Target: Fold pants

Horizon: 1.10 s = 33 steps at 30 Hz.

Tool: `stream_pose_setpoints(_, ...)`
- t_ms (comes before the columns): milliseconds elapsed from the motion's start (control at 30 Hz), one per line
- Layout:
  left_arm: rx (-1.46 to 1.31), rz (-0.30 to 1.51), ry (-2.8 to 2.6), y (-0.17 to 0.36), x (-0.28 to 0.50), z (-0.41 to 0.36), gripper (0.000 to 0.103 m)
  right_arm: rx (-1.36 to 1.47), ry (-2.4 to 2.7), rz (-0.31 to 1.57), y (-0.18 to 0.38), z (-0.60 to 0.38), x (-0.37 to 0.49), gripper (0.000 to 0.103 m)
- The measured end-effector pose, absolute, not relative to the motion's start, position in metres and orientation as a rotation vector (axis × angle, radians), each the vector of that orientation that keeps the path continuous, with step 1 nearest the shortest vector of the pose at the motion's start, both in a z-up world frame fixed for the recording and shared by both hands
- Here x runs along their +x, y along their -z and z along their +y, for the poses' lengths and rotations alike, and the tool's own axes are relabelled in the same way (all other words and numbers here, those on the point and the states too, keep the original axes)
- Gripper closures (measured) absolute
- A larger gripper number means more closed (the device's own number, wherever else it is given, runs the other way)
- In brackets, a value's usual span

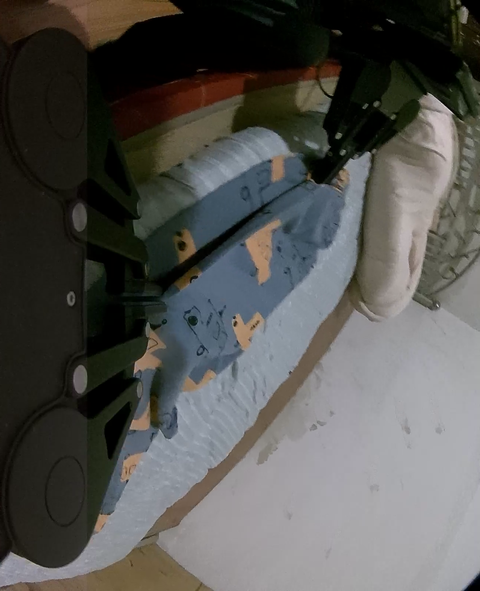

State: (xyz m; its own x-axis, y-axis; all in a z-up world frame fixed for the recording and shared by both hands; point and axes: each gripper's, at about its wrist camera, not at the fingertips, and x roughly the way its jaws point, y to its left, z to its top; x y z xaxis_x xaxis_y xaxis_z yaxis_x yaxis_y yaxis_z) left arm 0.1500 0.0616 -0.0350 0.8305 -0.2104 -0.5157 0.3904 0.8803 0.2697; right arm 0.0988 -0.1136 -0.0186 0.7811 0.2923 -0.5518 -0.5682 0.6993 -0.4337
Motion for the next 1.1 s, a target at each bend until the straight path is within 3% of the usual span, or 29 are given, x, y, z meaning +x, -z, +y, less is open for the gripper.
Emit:
stream_pose_setpoints(967, 0.326, 0.541, 0.317, 0.036, 0.142, 0.061, 0.101, -0.626, -0.569, 0.518, 0.031, -0.120, 0.093, 0.103)
stream_pose_setpoints(1000, 0.312, 0.545, 0.322, 0.034, 0.140, 0.060, 0.089, -0.609, -0.569, 0.517, 0.031, -0.122, 0.094, 0.103)
stream_pose_setpoints(1033, 0.301, 0.550, 0.338, 0.032, 0.138, 0.058, 0.066, -0.596, -0.575, 0.518, 0.030, -0.123, 0.093, 0.100)
stream_pose_setpoints(1100, 0.283, 0.547, 0.374, 0.028, 0.132, 0.052, 0.034, -0.570, -0.575, 0.507, 0.027, -0.127, 0.090, 0.083)
